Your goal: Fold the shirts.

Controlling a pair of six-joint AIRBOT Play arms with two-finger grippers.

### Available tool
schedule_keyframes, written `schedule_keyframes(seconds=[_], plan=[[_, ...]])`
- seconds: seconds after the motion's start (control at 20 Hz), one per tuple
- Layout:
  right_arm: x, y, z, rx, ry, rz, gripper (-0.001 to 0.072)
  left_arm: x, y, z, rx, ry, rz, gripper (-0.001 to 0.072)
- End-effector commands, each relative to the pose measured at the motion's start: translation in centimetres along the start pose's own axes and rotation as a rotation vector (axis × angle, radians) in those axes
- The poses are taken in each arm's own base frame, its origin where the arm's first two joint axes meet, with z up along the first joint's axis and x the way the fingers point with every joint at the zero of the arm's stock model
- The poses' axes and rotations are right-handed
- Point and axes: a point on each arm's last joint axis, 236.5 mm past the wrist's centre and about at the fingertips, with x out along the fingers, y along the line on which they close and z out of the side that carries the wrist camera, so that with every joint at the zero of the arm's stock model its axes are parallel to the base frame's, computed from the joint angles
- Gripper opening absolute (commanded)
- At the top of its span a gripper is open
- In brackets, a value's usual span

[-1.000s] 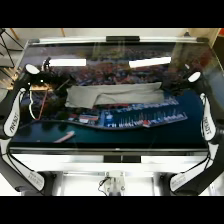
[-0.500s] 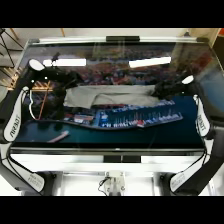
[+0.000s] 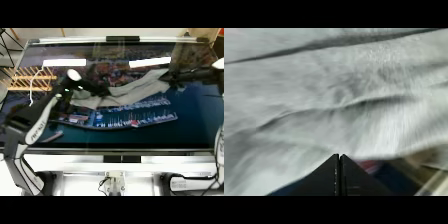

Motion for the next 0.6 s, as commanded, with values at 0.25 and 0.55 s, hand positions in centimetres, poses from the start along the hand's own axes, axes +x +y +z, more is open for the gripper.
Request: schedule_keyframes(seconds=[0.25,0.55], plan=[[-8.2,9.4,-4.3,-0.070,-0.070,0.034,0.0061,9.5,-8.5,-3.7,-0.116,-0.055,-0.179,0.0033],[-2.0,8.9,-2.0,-0.084,-0.075,0.010,0.0060,-6.6,-3.8,4.3,0.040,-0.136,-0.156,0.0030]])
